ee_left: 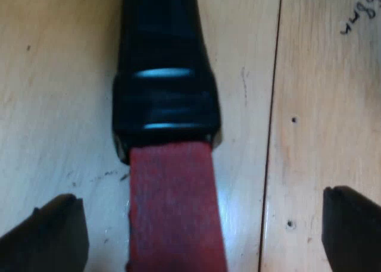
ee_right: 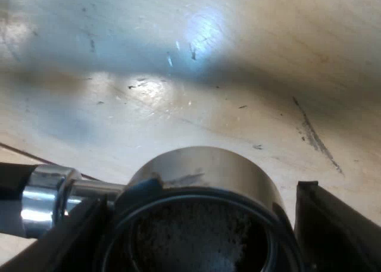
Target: Put the handle in the coffee machine
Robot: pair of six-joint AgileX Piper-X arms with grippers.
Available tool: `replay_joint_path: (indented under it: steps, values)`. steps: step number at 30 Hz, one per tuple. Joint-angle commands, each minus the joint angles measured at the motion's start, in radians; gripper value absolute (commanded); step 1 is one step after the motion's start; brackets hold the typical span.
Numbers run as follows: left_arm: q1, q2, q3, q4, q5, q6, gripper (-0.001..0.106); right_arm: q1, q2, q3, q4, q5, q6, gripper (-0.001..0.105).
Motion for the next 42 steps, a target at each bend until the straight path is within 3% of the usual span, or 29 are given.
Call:
replay_joint_path:
  steps: [1, 9, 16, 22, 26, 37, 39, 42]
  values:
    - [-0.001, -0.001, 0.0, -0.073, 0.025, 0.011, 0.081, 0.001, -0.015, -0.015, 0.005, -0.03, -0.008, 0.0]
    - [-0.001, -0.001, 0.0, -0.122, 0.053, 0.011, 0.077, 0.001, -0.015, -0.015, 0.005, -0.03, -0.011, 0.0]
    - [-0.001, -0.001, 0.0, -0.122, 0.053, 0.011, 0.052, 0.001, -0.015, -0.015, 0.005, -0.03, -0.011, 0.0]
    - [-0.001, -0.001, 0.0, -0.104, 0.053, 0.018, 0.052, 0.001, -0.015, -0.015, 0.005, -0.03, -0.011, 0.0]
    - [-0.001, -0.001, 0.0, -0.052, 0.04, 0.068, 0.052, 0.001, -0.015, -0.015, 0.005, -0.03, -0.011, 0.0]
    - [-0.001, -0.001, 0.0, -0.108, 0.033, 0.078, 0.052, 0.001, -0.015, -0.015, 0.005, -0.03, -0.011, 0.0]
    - [-0.001, -0.001, 0.0, -0.108, 0.033, 0.078, 0.05, 0.001, -0.015, -0.015, 0.005, -0.03, -0.011, 0.0]
    - [-0.001, -0.001, 0.0, -0.106, 0.033, 0.078, 0.039, 0.001, -0.015, -0.015, 0.005, -0.03, -0.011, 0.0]
